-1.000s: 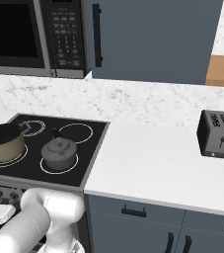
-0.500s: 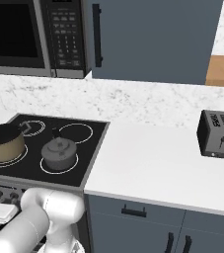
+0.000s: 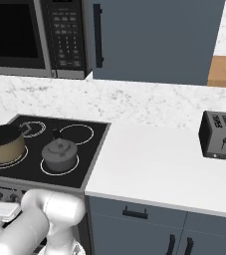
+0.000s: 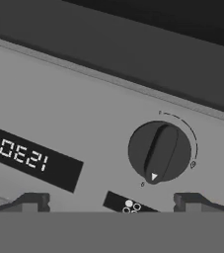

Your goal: Pick the kettle from the counter and place it on a stove burner. Then turn the burner on.

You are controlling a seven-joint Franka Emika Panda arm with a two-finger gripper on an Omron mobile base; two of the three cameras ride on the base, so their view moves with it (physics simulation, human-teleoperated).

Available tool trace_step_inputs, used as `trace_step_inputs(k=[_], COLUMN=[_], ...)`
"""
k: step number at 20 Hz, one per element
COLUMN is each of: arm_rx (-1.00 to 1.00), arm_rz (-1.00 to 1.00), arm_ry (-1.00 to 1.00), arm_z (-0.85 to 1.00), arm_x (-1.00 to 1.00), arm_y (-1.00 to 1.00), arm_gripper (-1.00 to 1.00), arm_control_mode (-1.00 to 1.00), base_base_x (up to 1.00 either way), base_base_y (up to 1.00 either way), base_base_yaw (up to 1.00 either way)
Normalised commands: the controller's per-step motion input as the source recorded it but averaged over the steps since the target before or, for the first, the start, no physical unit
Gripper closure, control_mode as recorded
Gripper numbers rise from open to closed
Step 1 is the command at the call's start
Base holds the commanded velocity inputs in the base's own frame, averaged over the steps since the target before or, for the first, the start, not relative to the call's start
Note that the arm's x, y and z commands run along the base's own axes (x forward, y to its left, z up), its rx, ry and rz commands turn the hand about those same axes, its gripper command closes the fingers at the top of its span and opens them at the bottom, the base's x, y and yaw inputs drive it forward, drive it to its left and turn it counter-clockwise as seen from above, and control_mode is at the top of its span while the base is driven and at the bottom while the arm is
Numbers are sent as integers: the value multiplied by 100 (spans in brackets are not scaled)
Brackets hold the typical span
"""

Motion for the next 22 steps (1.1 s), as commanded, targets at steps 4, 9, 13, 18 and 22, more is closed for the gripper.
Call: trace_step_inputs(k=[4,9,13,18,22], arm_rx=[0,-3,-6,-1,-2], arm_rz=[0,0,0,0,0], arm_ry=[0,0,0,0,0], arm_z=[-2,-12,-15,-4,-17], arm_x=[9,0,0,6,4], arm_y=[0,5,21,16,1], arm_gripper=[-100,-100,-100,-100,-100], arm_control_mode=[-100,-100,-100,-100,-100], base_base_x=[0,0,0,0,0], base_base_y=[0,0,0,0,0], base_base_yaw=[0,0,0,0,0])
